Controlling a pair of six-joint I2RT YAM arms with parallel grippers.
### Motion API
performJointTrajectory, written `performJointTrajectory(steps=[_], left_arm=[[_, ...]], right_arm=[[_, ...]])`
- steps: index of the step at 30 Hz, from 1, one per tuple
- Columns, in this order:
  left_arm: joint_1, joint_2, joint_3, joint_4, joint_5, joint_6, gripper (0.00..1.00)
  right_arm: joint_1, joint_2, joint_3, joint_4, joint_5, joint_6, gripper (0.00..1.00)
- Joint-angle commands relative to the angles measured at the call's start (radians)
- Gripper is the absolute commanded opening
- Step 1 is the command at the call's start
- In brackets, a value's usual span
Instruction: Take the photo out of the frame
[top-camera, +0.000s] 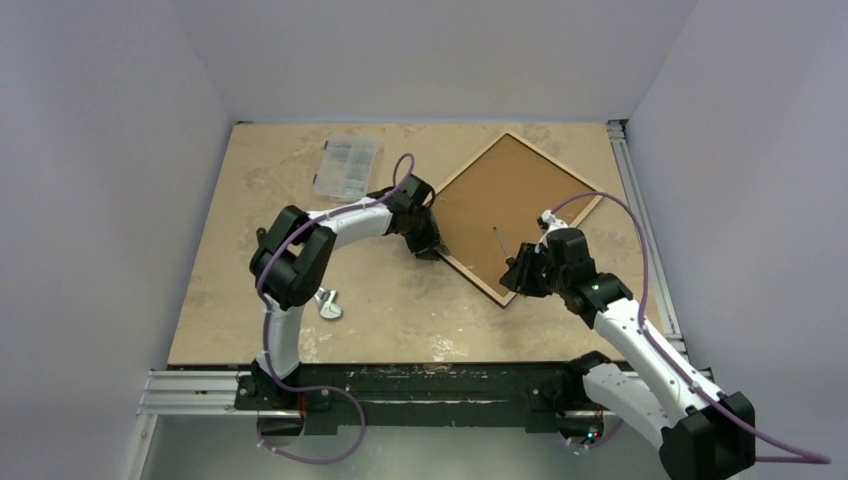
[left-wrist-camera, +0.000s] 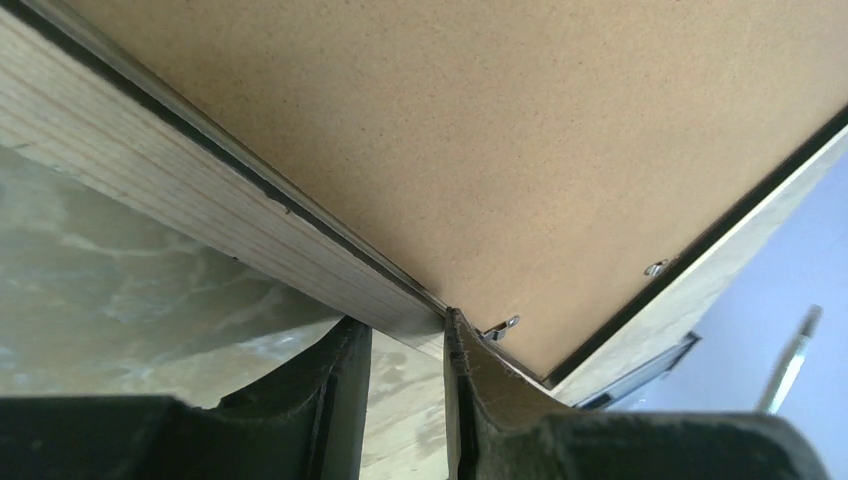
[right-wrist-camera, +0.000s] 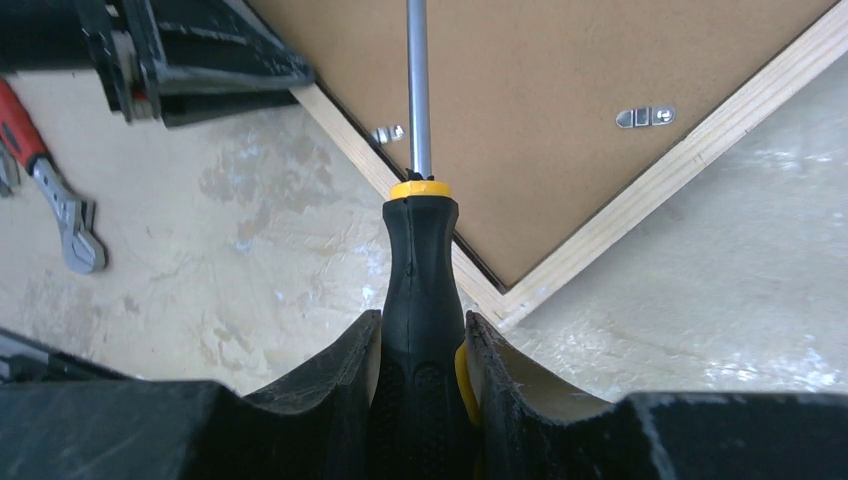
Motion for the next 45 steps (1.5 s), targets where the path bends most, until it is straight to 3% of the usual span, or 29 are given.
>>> performJointTrajectory(steps=[1,10,19,24,27,29,37,45], left_arm=[[0.014,0.059,0.053,-0.224,-0.058,0.352,0.0],[0.017,0.062,0.117,-0.277,-0.123,0.574,0.0],[0.028,0.001,0.06,-0.204,-0.088,0.52,0.0],[0.029,-0.131,-0.114,0.019,0.055,0.327,0.45],[0.026,-0.184,-0.219,0.178,0.102,0.108,0.65],[0.025,-0.184,-0.262,0.231,0.099,-0.037,0.72],[-0.015,-0.13,-0.27,0.193,-0.044,-0.425,0.68],[-0.069,-0.021,-0.029,-0.162,-0.214,-0.469,0.6]], right_arm=[[0.01,0.07,-0.024,0.119,-0.153,-0.021,0.0],[0.171,0.115,-0.101,0.169,-0.153,0.062,0.0],[0.238,0.033,-0.063,0.011,0.004,0.117,0.0],[0.238,-0.058,-0.008,-0.095,0.111,0.118,0.0],[0.238,-0.091,-0.009,-0.09,0.113,0.125,0.0],[0.237,-0.094,-0.01,-0.086,0.115,0.128,0.0],[0.238,-0.1,-0.014,-0.102,0.124,0.14,0.0],[0.237,-0.122,-0.011,-0.115,0.126,0.145,0.0]])
